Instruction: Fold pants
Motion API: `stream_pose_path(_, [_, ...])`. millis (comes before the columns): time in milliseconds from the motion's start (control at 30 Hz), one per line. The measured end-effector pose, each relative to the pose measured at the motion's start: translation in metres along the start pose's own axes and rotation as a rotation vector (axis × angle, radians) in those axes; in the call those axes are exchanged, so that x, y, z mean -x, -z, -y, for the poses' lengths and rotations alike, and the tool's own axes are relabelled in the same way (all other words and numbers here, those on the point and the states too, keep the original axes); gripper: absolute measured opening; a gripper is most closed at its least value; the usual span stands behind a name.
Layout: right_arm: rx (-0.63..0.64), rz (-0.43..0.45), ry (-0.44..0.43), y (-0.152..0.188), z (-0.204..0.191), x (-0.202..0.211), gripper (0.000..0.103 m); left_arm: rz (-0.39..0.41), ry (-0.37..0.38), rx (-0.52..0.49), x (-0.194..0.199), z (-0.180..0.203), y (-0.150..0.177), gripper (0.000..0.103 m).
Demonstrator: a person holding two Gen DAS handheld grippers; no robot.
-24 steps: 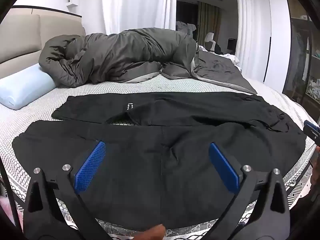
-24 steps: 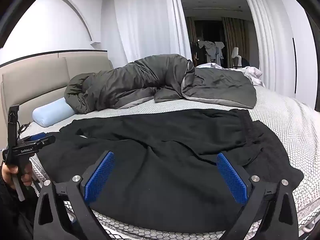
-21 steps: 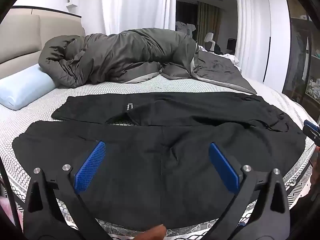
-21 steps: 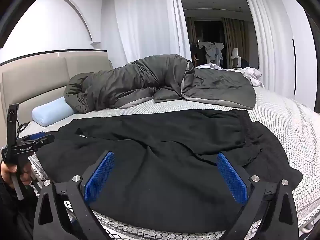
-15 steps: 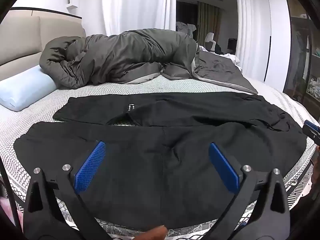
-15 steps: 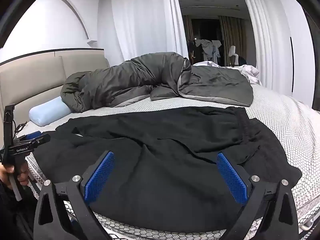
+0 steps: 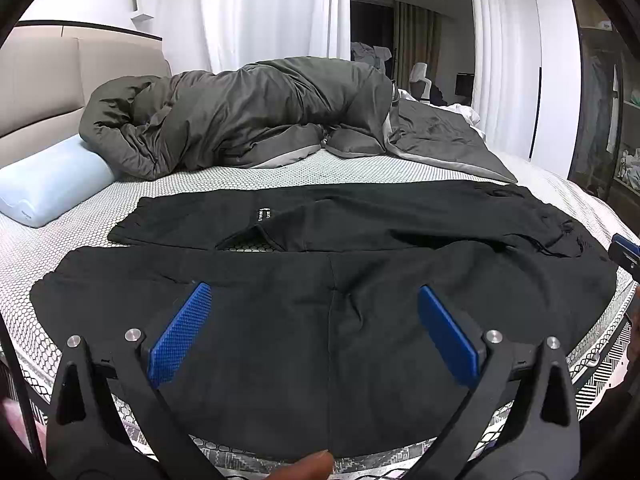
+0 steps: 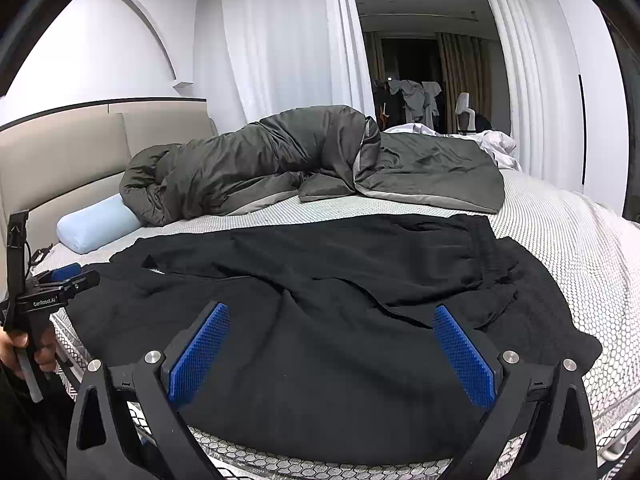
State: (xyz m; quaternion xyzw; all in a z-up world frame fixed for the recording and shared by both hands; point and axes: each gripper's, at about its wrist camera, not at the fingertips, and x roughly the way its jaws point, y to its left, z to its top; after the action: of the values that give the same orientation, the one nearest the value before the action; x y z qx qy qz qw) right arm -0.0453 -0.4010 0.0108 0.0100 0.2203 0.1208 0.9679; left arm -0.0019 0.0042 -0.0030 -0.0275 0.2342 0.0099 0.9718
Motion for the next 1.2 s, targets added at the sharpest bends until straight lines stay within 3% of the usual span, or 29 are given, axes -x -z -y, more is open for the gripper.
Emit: stream_pose_path(1200, [-0.005,-0.009,-0.014,-0.0008,-0.0029,-0.0023,0.103,0.0,-0.003,-0.002,0.001,-0.0029,-0.0012,0.102])
